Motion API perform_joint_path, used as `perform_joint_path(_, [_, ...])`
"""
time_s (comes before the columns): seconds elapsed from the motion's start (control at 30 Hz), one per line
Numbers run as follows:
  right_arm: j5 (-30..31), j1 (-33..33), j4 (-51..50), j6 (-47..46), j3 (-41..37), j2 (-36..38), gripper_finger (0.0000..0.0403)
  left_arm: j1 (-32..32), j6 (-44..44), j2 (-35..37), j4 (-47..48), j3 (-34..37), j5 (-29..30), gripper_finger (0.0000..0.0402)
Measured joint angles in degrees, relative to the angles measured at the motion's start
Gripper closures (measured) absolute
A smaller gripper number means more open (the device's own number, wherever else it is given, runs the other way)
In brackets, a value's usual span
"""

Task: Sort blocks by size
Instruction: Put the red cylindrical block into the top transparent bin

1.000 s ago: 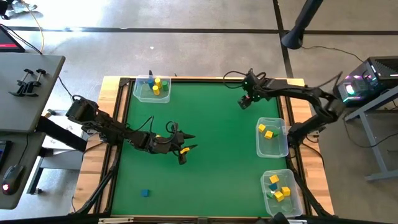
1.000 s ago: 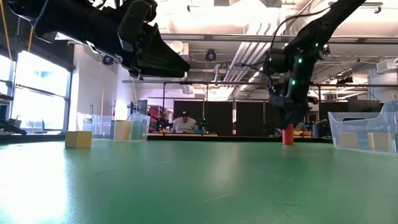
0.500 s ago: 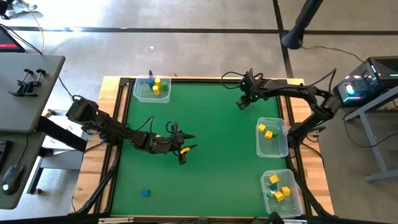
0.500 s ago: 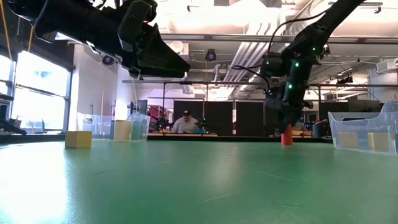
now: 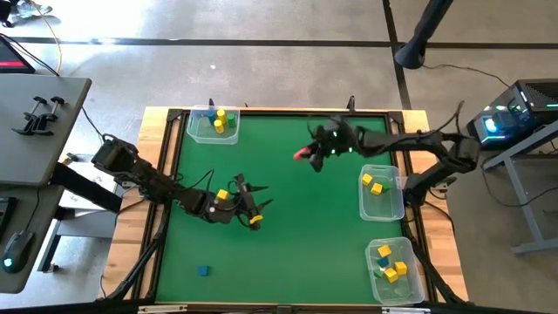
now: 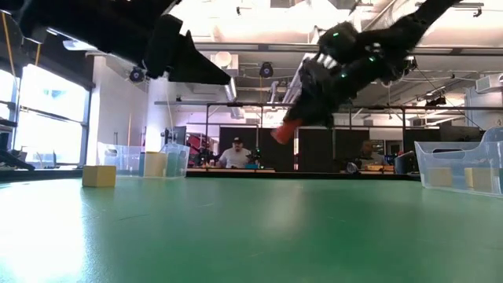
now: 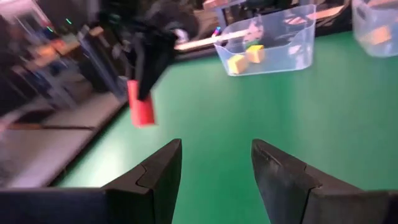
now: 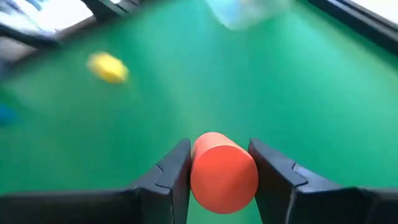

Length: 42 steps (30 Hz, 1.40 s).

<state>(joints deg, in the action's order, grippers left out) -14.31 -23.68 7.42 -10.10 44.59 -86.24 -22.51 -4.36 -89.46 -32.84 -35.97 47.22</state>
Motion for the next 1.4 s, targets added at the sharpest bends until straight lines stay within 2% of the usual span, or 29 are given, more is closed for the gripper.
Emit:
perform_joint_path(0.1, [-1.6,4.6,20.7,-6.8,-8.4,0.0,0.0277,-1.0,-2.6,0.0,-0.2,0.0,3.6,0.0222])
perform_joint_path(0.2, [-1.5,9.4,39.4,-13.0,-15.2,0.0,0.0277,-0.5,-2.8,0.0,-0.2,0.0,2.8,0.0222])
perform_joint_path(0.33, [1.7,15.4,50.3,-15.8,-19.3,-0.1,0.0277,2.4,-4.2,0.0,-0.2,0.0,-11.8,0.0222])
perform_joint_path(0.4, [4.2,18.2,51.1,-15.1,-19.3,-0.1,0.0277,4.4,-8.7,0.0,-2.0,0.0,-17.8,0.0222])
perform_joint_path(0.5, [5.8,21.7,51.0,-13.3,-18.7,-0.2,0.0277,6.3,-14.7,0.0,-5.5,0.0,-21.3,0.0222])
perform_joint_path(0.63, [5.9,24.4,53.6,-11.9,-18.5,-0.2,0.0277,6.5,-31.2,0.0,-5.3,0.0,-21.0,0.0222])
perform_joint_path(0.77, [6.3,25.2,55.0,-11.7,-18.5,-0.3,0.0277,5.5,-38.0,0.0,-10.6,0.0,-20.5,0.0215])
perform_joint_path(0.87, [7.3,25.2,55.3,-11.5,-18.5,-0.3,0.0277,4.1,-42.4,0.0,-14.2,0.0,-17.6,0.0208])
perform_joint_path(0.97, [7.3,25.2,56.6,-11.4,-18.5,-0.3,0.0277,3.4,-44.1,0.0,-17.7,0.0,-15.2,0.0204])
perform_joint_path(1.13, [7.2,25.2,57.2,-11.3,-18.5,-0.3,0.0277,4.1,-43.9,-0.8,-22.5,-0.2,-14.6,0.0203])
perform_joint_path(1.3, [7.2,25.2,57.5,-10.6,-18.5,-0.3,0.0277,5.7,-45.6,-6.9,-24.2,-4.4,-16.6,0.0203])
perform_joint_path(1.4, [7.3,25.2,57.8,-10.7,-18.5,-0.3,0.0277,5.7,-48.5,-11.8,-24.1,-7.9,-14.3,0.0203])
